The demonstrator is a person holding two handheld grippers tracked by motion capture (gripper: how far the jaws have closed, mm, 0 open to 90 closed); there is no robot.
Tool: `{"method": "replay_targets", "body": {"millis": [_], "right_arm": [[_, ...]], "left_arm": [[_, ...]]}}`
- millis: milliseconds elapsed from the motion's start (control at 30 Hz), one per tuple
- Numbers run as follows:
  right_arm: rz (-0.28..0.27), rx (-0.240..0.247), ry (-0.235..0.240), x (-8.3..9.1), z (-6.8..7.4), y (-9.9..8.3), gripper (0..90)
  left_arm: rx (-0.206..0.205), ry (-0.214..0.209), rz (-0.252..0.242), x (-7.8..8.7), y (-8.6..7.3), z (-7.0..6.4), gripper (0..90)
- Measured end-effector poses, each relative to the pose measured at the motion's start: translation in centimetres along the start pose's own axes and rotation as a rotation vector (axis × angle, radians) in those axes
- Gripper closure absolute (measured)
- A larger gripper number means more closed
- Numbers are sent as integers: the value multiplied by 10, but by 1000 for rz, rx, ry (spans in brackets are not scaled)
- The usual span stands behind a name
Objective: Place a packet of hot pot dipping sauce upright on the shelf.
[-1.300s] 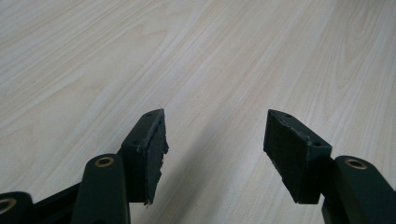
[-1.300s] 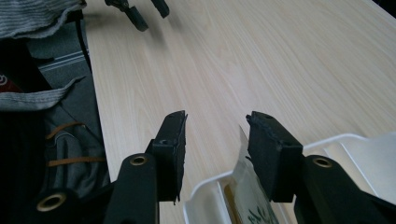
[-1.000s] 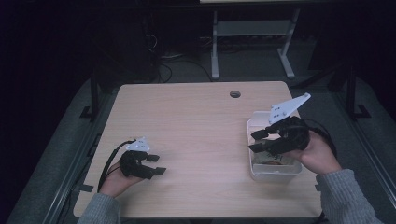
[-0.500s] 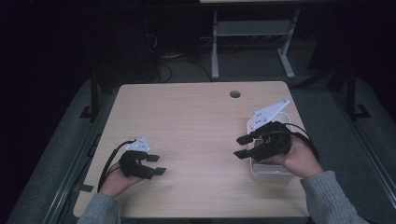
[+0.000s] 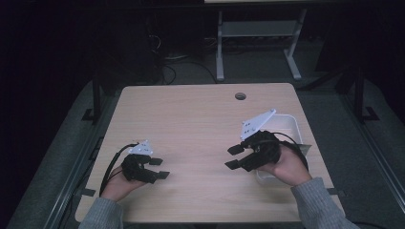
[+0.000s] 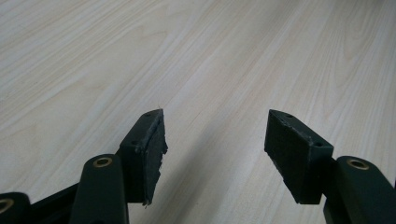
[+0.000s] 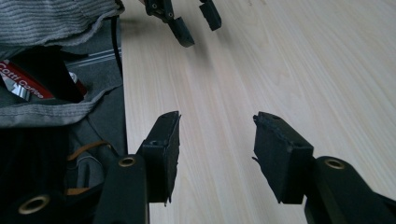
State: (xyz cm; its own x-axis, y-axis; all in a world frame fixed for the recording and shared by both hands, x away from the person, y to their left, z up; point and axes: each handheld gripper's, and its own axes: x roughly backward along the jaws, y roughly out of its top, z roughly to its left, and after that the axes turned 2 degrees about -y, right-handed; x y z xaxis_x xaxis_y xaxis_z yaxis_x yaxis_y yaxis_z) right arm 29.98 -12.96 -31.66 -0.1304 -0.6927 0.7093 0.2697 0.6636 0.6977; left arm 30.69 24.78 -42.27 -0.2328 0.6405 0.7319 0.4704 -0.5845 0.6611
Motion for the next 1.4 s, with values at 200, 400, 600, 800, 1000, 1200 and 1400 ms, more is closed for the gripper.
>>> {"method": "replay_targets", "body": {"millis": [200,400,600,800,1000,1200,1400], "right_arm": [[-2,-9,20,-17,1,2,459],[-8,-37,34,-29,1,2,430],[-5,-59,62,-48,1,-1,425],[16,-62,87,-70,4,-4,412],[31,-60,102,-84,9,-10,406],[39,-72,113,-97,13,-17,406],[37,-85,116,-106,17,-24,386]], "left_arm": [[3,1,-4,1,0,0,381],[-2,-4,-1,0,1,-2,381],[-5,-7,-7,-1,2,-3,380],[-2,-5,-9,0,1,-3,379],[-2,-1,-11,1,1,-2,379],[-4,0,-5,0,1,-2,377],[-1,4,1,-2,0,-2,370]]}}
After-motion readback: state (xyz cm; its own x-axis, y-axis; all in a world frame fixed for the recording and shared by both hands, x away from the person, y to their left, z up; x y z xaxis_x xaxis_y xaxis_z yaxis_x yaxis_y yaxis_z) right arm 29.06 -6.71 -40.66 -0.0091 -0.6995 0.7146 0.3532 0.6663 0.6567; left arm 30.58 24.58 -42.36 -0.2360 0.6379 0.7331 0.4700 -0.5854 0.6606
